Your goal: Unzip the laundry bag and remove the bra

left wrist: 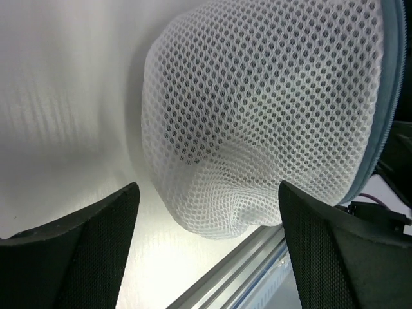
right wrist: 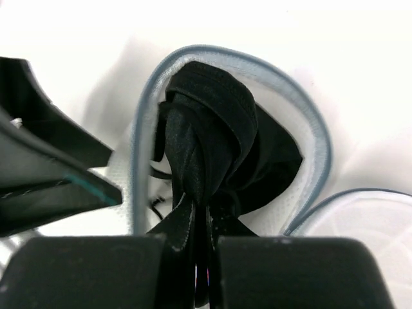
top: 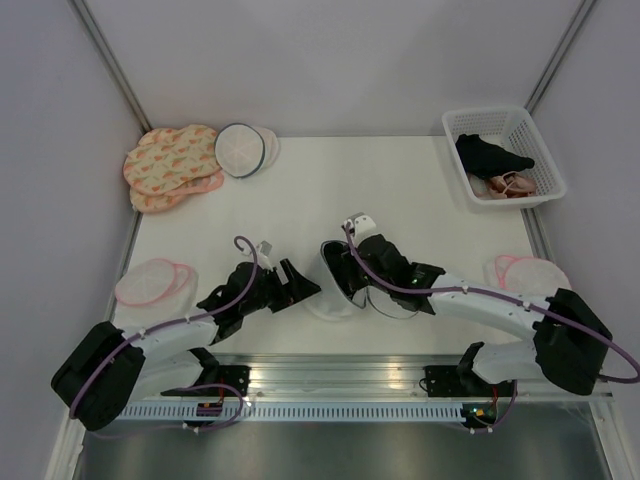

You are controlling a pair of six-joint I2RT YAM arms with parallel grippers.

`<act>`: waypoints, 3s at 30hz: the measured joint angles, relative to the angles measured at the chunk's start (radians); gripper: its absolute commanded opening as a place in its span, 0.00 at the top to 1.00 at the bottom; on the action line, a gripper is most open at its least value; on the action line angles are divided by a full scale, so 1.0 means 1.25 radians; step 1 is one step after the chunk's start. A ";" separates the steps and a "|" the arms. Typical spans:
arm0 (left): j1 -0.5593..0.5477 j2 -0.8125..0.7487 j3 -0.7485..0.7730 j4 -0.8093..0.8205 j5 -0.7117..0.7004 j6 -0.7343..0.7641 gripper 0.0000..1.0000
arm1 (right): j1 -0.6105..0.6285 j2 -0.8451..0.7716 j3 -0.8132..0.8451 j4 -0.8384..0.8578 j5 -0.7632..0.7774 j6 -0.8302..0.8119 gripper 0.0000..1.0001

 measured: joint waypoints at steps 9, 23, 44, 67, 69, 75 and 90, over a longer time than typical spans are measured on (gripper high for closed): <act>0.000 -0.145 0.067 -0.159 -0.078 0.013 0.05 | 0.000 -0.118 0.011 -0.111 -0.014 -0.030 1.00; -0.004 -0.003 0.242 -0.204 -0.050 0.101 0.05 | 0.001 -0.399 0.005 -0.123 0.195 -0.007 0.99; -0.020 0.202 0.389 -0.220 0.021 0.196 0.06 | -0.192 -0.170 0.403 -0.030 0.558 -0.175 0.99; -0.027 0.103 0.360 -0.269 0.063 0.203 0.07 | -0.837 0.554 0.944 -0.228 0.345 0.051 0.02; -0.027 0.083 0.355 -0.273 0.063 0.202 0.07 | -0.833 0.514 0.880 -0.219 0.305 0.048 0.02; -0.027 0.015 0.336 -0.289 0.054 0.203 0.05 | -0.774 0.244 0.652 -0.212 0.280 0.045 0.02; -0.027 -0.126 0.293 -0.368 0.028 0.203 0.05 | -0.276 -0.217 0.032 -0.575 0.444 0.385 0.02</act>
